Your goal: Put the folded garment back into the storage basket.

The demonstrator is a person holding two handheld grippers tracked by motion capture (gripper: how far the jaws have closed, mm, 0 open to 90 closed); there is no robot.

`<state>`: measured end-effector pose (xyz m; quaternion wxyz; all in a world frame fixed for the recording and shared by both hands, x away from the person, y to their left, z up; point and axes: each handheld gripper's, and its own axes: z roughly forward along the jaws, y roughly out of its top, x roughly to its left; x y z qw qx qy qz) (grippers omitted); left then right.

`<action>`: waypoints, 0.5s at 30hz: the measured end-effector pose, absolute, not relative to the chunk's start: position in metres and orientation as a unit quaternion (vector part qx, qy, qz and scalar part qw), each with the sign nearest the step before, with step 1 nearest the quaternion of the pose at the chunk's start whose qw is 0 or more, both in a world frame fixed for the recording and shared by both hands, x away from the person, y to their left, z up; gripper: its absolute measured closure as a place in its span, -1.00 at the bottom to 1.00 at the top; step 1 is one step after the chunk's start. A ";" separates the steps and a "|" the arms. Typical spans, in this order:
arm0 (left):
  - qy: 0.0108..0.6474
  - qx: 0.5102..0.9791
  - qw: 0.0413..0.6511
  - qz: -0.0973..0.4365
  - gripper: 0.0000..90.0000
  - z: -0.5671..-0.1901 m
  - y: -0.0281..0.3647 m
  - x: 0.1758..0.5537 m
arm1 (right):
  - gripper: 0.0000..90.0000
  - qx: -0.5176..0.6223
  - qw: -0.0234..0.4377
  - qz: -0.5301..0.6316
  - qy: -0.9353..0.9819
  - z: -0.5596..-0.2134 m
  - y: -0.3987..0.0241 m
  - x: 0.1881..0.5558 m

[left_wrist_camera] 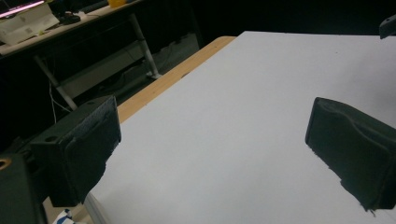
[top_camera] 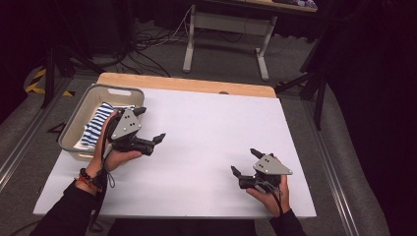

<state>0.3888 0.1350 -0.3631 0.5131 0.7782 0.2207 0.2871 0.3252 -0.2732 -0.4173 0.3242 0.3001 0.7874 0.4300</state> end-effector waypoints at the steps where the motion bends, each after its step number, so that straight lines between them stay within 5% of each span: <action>1: 0.221 0.778 0.513 0.287 -0.90 -0.363 0.135 0.389 | -0.70 0.300 0.324 0.430 0.787 -0.417 -0.273 0.325; 15: 0.196 0.785 0.515 0.285 -0.90 -0.370 0.126 0.371 | -0.70 0.298 0.325 0.432 0.787 -0.417 -0.274 0.325</action>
